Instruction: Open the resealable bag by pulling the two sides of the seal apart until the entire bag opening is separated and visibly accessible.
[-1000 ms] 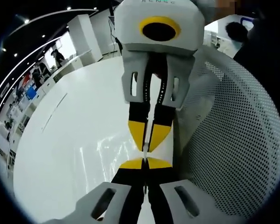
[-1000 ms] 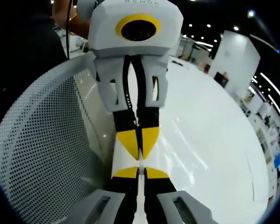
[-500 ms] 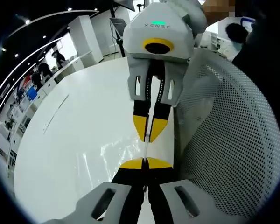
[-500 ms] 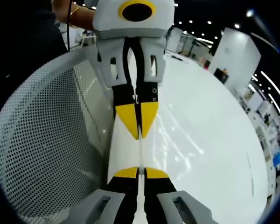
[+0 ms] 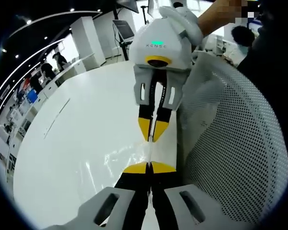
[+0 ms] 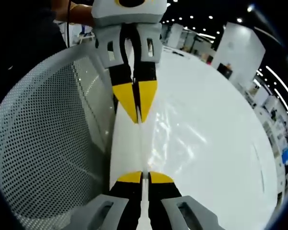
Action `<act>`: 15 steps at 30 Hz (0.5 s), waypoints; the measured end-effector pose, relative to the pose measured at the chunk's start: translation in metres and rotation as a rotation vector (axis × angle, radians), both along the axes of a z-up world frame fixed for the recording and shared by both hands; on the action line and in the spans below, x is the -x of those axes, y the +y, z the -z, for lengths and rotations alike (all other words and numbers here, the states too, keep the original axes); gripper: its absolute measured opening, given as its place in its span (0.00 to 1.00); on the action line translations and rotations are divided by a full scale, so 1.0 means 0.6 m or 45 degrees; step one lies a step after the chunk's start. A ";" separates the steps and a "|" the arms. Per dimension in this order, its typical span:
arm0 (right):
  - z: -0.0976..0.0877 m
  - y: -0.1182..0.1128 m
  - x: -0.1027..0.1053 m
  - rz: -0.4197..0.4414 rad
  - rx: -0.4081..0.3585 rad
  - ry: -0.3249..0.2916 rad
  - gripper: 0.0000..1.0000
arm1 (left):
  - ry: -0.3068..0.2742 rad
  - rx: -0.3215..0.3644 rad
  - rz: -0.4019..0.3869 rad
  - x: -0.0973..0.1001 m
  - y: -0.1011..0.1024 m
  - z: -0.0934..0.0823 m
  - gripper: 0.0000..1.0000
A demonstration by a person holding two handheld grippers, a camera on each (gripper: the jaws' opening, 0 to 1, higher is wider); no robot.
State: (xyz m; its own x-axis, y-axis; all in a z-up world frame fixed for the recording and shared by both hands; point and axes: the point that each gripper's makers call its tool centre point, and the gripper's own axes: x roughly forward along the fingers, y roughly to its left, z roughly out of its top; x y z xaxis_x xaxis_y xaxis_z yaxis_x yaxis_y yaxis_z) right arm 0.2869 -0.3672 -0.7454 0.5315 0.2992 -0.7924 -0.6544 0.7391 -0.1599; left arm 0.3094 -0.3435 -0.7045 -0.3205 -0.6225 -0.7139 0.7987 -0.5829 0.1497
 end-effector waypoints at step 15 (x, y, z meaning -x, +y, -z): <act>0.027 -0.038 0.031 0.067 0.027 0.058 0.00 | 0.038 -0.014 -0.002 -0.007 0.015 -0.004 0.00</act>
